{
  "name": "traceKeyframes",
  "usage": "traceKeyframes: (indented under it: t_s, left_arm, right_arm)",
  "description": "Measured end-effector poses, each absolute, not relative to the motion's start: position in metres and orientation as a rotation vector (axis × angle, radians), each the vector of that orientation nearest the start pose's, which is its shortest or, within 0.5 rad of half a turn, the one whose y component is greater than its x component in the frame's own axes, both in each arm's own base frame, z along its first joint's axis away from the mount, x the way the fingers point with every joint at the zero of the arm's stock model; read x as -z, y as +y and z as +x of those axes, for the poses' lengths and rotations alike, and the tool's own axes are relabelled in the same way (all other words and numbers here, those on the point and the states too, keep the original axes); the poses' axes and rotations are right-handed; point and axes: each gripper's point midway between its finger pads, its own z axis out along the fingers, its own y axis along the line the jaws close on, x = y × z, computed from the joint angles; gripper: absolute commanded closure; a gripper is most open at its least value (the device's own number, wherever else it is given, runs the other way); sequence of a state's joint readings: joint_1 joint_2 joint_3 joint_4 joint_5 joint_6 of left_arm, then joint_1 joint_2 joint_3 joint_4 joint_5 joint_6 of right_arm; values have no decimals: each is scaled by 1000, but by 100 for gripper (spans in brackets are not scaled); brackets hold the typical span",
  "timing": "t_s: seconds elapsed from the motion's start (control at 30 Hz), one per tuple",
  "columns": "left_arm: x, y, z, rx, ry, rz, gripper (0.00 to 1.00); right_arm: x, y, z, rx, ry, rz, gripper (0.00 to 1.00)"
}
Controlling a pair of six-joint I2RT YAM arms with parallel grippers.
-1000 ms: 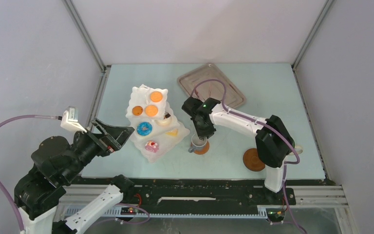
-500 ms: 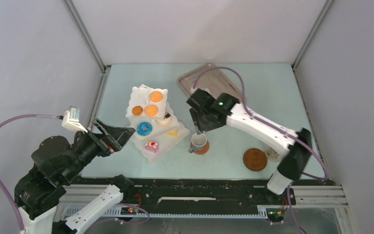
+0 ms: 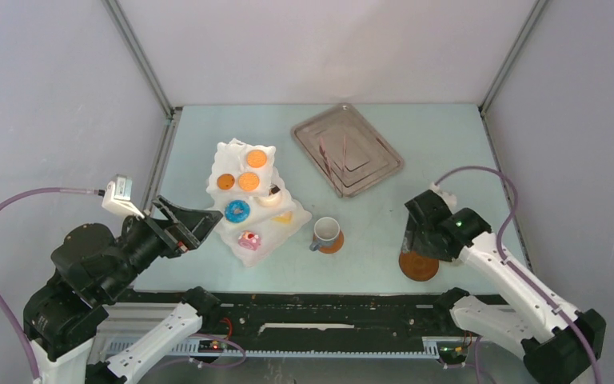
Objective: Serve the afternoon tea
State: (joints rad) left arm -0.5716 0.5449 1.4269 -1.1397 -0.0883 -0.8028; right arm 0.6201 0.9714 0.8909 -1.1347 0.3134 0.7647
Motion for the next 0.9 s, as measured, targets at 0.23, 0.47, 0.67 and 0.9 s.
traceKeyframes:
  t_s: [0.23,0.47,0.67,0.9]
  left_arm:
    - [-386,-89,107,888,1901,-276,1]
    - [-387,-90,106,895,1902,-271,1]
    - [-387,-90,106,894,1902,-271,1]
    - [-385,-89,105,889,1912,-271,1]
  right_arm:
    - [-77,51,145,73,2723,614,37]
    - [-62,50,157,111,2686,699,69]
    - [-41,50,161,191,2731,720,80]
    - [-21,53,167,253,2775,731,83]
